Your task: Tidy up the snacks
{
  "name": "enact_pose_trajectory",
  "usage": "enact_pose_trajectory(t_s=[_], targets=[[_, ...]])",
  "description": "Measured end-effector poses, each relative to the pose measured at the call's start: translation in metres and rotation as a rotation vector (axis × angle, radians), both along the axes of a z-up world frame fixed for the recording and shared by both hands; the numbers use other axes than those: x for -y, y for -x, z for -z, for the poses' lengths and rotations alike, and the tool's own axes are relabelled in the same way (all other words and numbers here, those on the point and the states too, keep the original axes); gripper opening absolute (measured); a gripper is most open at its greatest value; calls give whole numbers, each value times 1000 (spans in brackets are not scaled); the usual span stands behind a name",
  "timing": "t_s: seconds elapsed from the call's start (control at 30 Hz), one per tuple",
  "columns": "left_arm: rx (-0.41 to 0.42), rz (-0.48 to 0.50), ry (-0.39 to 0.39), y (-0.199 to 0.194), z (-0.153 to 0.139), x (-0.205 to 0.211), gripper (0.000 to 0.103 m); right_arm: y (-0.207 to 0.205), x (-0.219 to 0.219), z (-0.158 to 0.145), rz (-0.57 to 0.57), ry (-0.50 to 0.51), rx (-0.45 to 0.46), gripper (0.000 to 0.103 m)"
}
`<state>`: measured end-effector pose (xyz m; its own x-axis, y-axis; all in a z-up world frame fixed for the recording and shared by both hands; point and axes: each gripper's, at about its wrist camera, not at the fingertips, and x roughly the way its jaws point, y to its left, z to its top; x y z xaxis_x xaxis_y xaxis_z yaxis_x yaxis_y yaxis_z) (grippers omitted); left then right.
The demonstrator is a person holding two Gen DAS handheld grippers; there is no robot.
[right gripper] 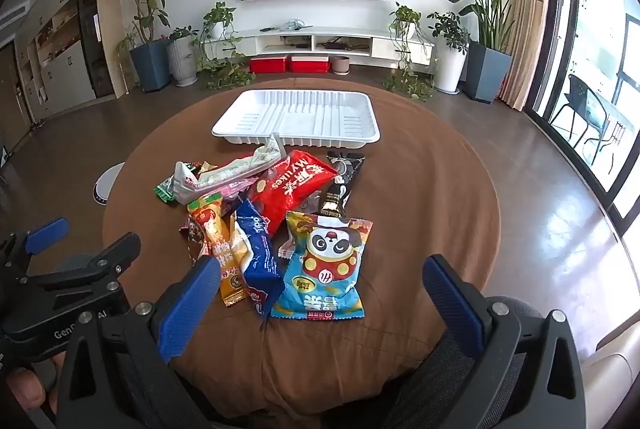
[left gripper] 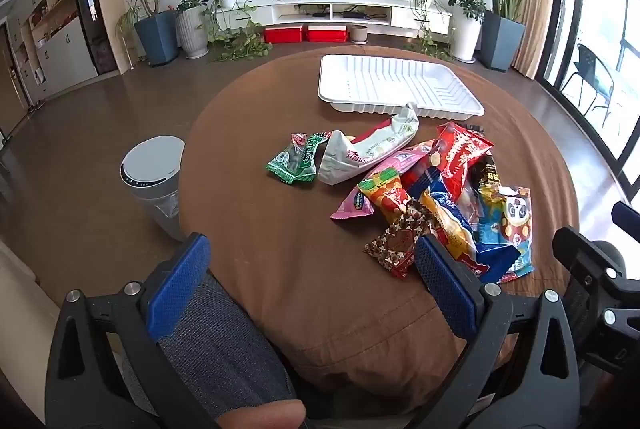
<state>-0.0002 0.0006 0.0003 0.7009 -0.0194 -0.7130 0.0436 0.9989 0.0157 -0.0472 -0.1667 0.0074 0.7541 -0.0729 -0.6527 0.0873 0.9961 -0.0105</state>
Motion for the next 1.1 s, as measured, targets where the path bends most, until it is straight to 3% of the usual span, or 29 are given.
enact_pose_trajectory(t_s=[1.1], targets=[[2, 4, -17, 2, 1, 3, 103, -1, 2, 5, 1, 6, -15, 103]])
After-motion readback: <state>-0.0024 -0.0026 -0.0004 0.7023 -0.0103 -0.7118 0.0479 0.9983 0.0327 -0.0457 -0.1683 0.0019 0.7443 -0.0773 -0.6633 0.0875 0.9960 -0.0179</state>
